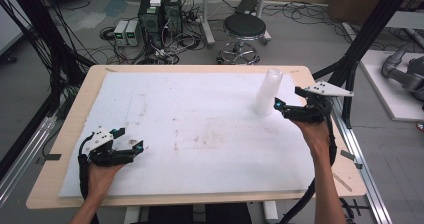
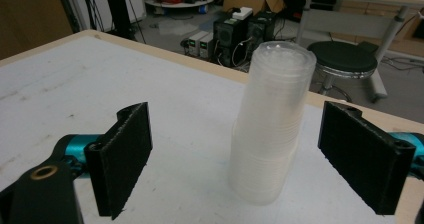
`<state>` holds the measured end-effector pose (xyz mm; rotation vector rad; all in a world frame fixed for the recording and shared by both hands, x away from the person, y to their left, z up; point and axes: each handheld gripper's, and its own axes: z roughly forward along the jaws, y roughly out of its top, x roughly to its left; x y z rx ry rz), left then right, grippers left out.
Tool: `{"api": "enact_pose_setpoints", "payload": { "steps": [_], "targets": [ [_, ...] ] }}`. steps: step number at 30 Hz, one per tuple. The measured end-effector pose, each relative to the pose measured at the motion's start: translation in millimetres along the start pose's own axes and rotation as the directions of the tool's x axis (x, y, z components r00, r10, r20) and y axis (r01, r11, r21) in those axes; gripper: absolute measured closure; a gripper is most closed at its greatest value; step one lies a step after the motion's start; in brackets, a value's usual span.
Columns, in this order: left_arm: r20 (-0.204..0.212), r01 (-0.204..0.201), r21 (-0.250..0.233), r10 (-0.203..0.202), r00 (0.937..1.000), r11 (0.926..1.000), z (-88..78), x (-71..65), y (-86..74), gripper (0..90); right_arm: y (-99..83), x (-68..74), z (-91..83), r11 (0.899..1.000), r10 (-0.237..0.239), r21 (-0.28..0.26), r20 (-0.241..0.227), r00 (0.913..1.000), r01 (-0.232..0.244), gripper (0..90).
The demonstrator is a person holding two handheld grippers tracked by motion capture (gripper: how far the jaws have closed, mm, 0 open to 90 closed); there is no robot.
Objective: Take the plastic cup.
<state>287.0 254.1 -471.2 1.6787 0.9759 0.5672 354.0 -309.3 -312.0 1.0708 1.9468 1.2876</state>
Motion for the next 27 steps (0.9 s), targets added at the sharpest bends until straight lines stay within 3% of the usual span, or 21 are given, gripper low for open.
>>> {"api": "enact_pose_setpoints", "payload": {
  "steps": [5, 14, 16, 27],
  "targets": [
    [0.0, -0.003, 0.004, 0.003, 1.0, 1.0, 0.4, -0.2, 0.2, 11.8, 25.9, -10.5, 11.4, 0.998, 0.019, 0.054, 0.011, 0.9997, -0.02, 13.7],
    [-0.001, -0.012, 0.01, 0.012, 0.9999, 0.9999, 0.8, -1.0, 0.4, 11.8, 54.6, -26.7, 29.0, 0.992, 0.047, 0.119, 0.03, 0.9985, -0.05, 13.7],
    [0.004, -0.004, 0.013, 0.004, 1.0, 0.9999, 0.9, 0.0, 0.5, 11.8, 60.0, -31.6, 33.0, 0.987, 0.074, 0.139, 0.03, 0.9968, -0.077, 13.7],
    [0.011, -0.011, 0.024, 0.011, 0.9999, 0.9997, 2.1, -0.3, 1.0, 11.7, 72.0, -49.8, 61.3, 0.966, 0.092, 0.236, 0.048, 0.9945, -0.101, 13.7]
  ]
}}
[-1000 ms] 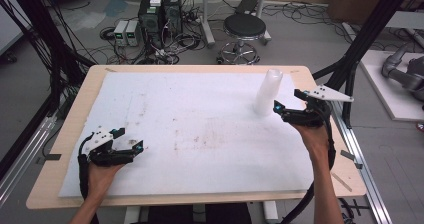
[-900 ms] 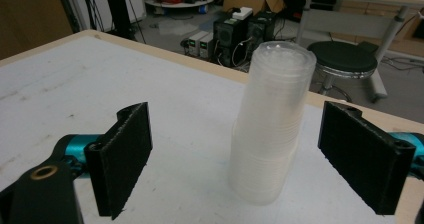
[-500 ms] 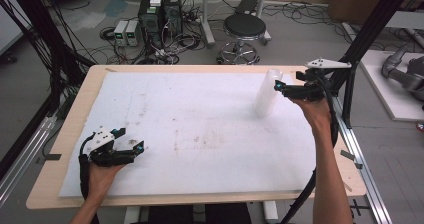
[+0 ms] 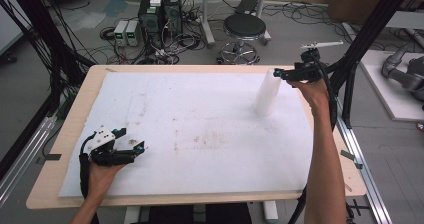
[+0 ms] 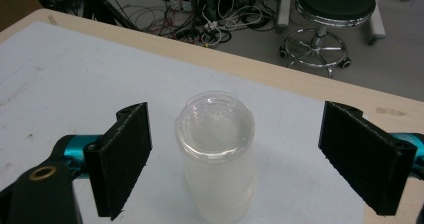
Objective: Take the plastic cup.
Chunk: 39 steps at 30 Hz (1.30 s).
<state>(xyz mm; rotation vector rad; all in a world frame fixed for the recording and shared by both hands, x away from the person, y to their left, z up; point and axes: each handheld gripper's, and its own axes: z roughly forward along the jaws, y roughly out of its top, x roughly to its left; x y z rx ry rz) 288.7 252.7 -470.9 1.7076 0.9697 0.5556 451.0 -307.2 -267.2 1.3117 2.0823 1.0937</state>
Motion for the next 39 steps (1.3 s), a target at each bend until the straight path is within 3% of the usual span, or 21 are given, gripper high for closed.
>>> {"api": "enact_pose_setpoints", "payload": {
  "steps": [3, 8, 17, 24, 29, 33, 39],
  "targets": [
    [0.0, 0.001, 0.001, -0.001, 1.0, 1.0, 0.1, 0.1, 0.0, 11.8, 2.7, 0.8, 3.0, 1.0, 0.012, 0.007, 0.001, 0.9999, -0.012, 13.7],
    [0.003, 0.001, 0.011, -0.001, 1.0, 0.9999, 0.8, 0.1, 0.4, 11.7, 6.1, 6.7, 19.3, 0.997, 0.004, 0.079, 0.018, 0.9998, -0.005, 13.8],
    [0.007, 0.002, 0.015, -0.003, 1.0, 0.9999, 1.3, 0.4, 0.6, 11.7, 8.2, 12.8, 40.0, 0.992, -0.013, 0.125, 0.03, 0.9995, 0.009, 13.8],
    [0.01, -0.001, 0.018, 0.001, 0.9999, 0.9998, 1.7, 0.4, 0.7, 11.7, 4.8, 10.8, 52.5, 0.979, -0.003, 0.203, 0.031, 0.9995, -0.003, 15.0],
    [0.01, -0.003, 0.019, 0.003, 0.9999, 0.9998, 1.9, 0.5, 0.8, 11.7, 3.6, 11.7, 57.9, 0.974, -0.011, 0.225, 0.026, 0.9996, 0.005, 15.9],
    [0.009, 0.002, 0.018, -0.002, 1.0, 0.9998, 1.7, 0.6, 0.7, 11.7, 2.4, 14.0, 63.8, 0.963, -0.015, 0.27, 0.059, 0.9982, -0.001, 20.2],
    [0.007, 0.002, 0.02, -0.002, 1.0, 0.9998, 1.8, 0.5, 0.7, 11.7, 1.3, 16.0, 68.2, 0.957, -0.012, 0.292, 0.064, 0.9979, -0.007, 21.8]
  ]
}}
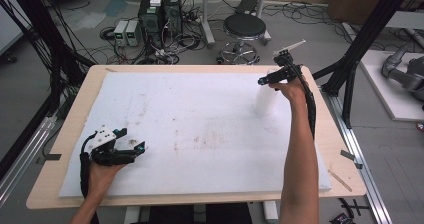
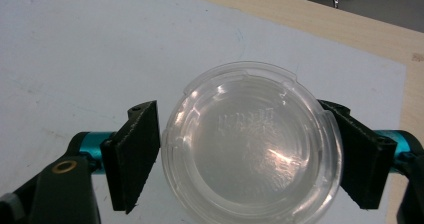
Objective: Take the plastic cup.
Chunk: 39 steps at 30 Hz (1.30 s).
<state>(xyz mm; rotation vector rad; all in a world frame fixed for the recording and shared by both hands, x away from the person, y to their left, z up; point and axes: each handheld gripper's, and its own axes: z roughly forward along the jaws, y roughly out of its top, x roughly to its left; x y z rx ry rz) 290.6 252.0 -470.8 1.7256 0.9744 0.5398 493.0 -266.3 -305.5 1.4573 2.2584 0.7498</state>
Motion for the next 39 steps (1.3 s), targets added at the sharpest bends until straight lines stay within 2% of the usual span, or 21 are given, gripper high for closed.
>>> {"api": "enact_pose_setpoints", "payload": {
  "steps": [10, 17, 39],
  "targets": [
    [0.006, 0.004, 0.001, -0.004, 1.0, 1.0, 0.1, 0.6, 0.0, 11.7, -0.1, -0.7, 1.6, 1.0, 0.012, 0.009, -0.008, 0.9999, -0.012, 26.4],
    [0.005, 0.007, 0.001, -0.007, 1.0, 1.0, 0.1, 0.7, 0.0, 11.7, -0.2, -0.2, 4.3, 1.0, 0.02, 0.016, -0.008, 0.9998, -0.02, 35.5],
    [0.006, 0.004, 0.004, -0.004, 1.0, 1.0, 0.6, 0.6, 0.2, 11.7, 0.7, -0.1, 2.1, 1.0, 0.015, 0.005, -0.008, 0.9999, -0.015, 37.2]
  ]
}}
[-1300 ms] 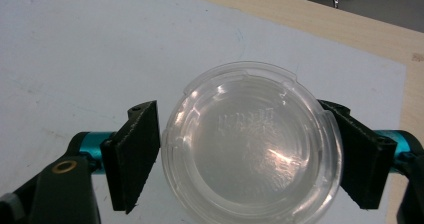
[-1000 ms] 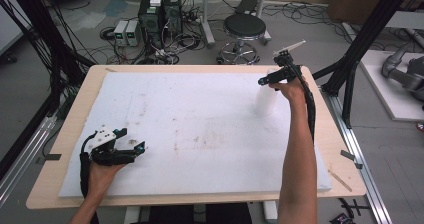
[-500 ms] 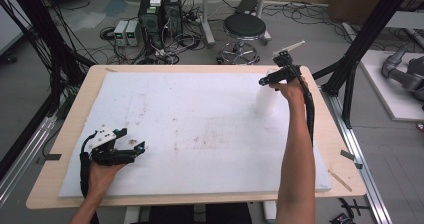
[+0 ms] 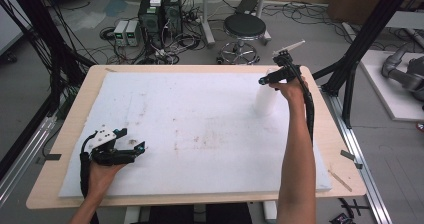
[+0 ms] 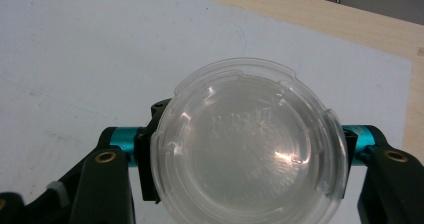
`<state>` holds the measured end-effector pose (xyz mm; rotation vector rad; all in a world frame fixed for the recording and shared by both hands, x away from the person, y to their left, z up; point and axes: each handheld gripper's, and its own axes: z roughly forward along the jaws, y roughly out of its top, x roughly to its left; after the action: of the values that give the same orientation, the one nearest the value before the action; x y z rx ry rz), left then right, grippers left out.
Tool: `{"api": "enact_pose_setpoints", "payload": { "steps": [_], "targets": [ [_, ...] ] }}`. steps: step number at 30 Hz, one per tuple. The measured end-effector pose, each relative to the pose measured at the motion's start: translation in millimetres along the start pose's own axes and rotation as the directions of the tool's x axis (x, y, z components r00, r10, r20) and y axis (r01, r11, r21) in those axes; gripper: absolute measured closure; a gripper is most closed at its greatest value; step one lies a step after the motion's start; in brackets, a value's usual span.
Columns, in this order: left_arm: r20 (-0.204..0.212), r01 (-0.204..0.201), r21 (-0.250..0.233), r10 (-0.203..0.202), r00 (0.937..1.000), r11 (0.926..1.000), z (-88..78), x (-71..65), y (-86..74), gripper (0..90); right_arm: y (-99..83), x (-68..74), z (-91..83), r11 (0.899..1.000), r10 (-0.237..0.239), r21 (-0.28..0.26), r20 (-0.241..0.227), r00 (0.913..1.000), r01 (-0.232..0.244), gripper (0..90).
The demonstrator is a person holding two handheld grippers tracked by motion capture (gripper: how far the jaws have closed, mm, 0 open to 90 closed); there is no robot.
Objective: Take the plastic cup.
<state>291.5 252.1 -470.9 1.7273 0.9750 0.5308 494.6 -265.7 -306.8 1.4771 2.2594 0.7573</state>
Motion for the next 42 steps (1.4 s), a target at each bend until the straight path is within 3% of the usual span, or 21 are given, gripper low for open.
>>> {"api": "enact_pose_setpoints", "payload": {
  "steps": [13, 28, 37, 40, 42],
  "targets": [
    [-0.001, 0.001, 0.002, -0.001, 1.0, 1.0, 0.3, -0.4, 0.0, 11.7, 10.4, 2.2, -20.4, 0.999, -0.021, -0.041, -0.005, 0.9998, 0.021, 40.7],
    [0.002, -0.005, 0.005, 0.005, 1.0, 1.0, 0.0, -0.3, 0.0, 11.7, 49.5, 14.1, -85.1, 0.99, -0.074, -0.115, 0.029, 0.9969, 0.077, 42.1],
    [0.003, -0.007, 0.002, 0.007, 1.0, 1.0, 0.1, -0.7, 0.0, 11.7, 50.9, 17.1, -103.6, 0.987, -0.092, -0.129, 0.033, 0.9952, 0.095, 42.1],
    [0.003, -0.007, 0.005, 0.007, 1.0, 1.0, 0.1, -0.6, 0.1, 11.7, 47.4, 19.5, -111.5, 0.983, -0.105, -0.152, 0.001, 0.9945, 0.104, 42.1],
    [-0.001, -0.013, 0.003, 0.013, 0.9999, 0.9999, 0.0, -1.2, 0.1, 11.7, 41.0, 28.3, -119.6, 0.971, -0.16, -0.192, -0.061, 0.9852, 0.146, 42.1]
  ]
}}
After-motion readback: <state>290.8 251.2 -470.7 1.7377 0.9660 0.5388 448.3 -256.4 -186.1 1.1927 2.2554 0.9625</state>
